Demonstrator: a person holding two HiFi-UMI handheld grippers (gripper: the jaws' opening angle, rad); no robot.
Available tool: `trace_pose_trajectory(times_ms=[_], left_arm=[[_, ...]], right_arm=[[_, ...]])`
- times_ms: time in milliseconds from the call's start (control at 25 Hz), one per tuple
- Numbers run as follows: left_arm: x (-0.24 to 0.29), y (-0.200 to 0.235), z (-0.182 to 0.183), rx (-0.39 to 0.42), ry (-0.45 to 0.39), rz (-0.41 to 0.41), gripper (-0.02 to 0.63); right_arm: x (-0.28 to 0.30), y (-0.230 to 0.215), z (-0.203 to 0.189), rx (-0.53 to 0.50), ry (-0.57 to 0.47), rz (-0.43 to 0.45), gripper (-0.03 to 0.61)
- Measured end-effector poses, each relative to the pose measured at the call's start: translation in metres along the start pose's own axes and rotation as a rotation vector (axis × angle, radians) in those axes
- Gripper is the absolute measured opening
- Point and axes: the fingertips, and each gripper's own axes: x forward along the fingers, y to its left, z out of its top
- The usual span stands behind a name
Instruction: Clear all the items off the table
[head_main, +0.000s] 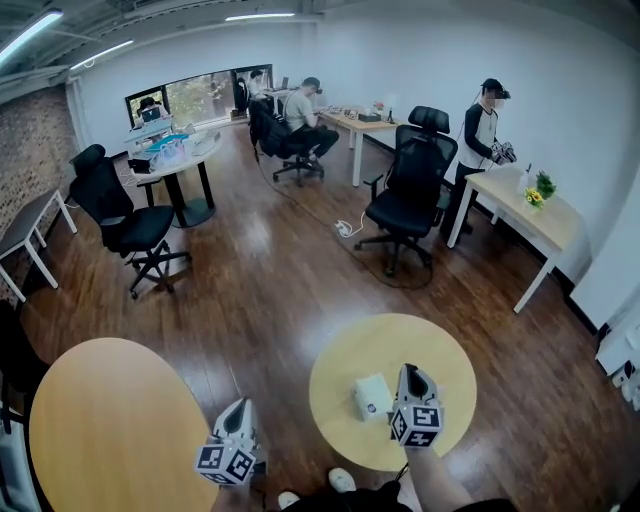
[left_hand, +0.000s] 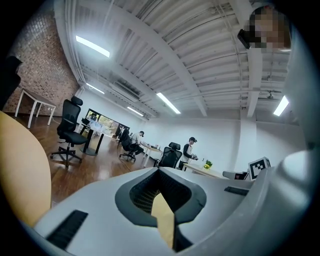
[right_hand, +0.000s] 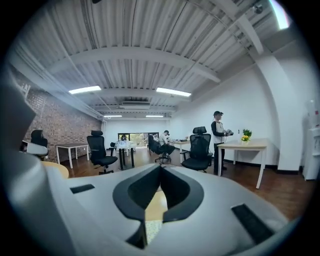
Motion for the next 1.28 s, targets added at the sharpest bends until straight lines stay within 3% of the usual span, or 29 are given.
trace_pose_trajectory(times_ms=[360,560,1280], left_arm=[[0.007,-0.003,0.016,0.015,-0.037,-0.062,-0.009],[0.011,0.000,0.016,0.013,-0.049,-0.056,-0.009],[0.006,0.021,0.028,0.022,-0.069,-0.016,-0.009]], right_arm=[[0.010,0.009,0.002,-0.026,0.009,-0.007,0.003],[0.017,0.023,0.006,-0.120,-0.004,0.035,0.003],[0.028,0.046,0.028,-0.071,-0.056,0.094,0.002]])
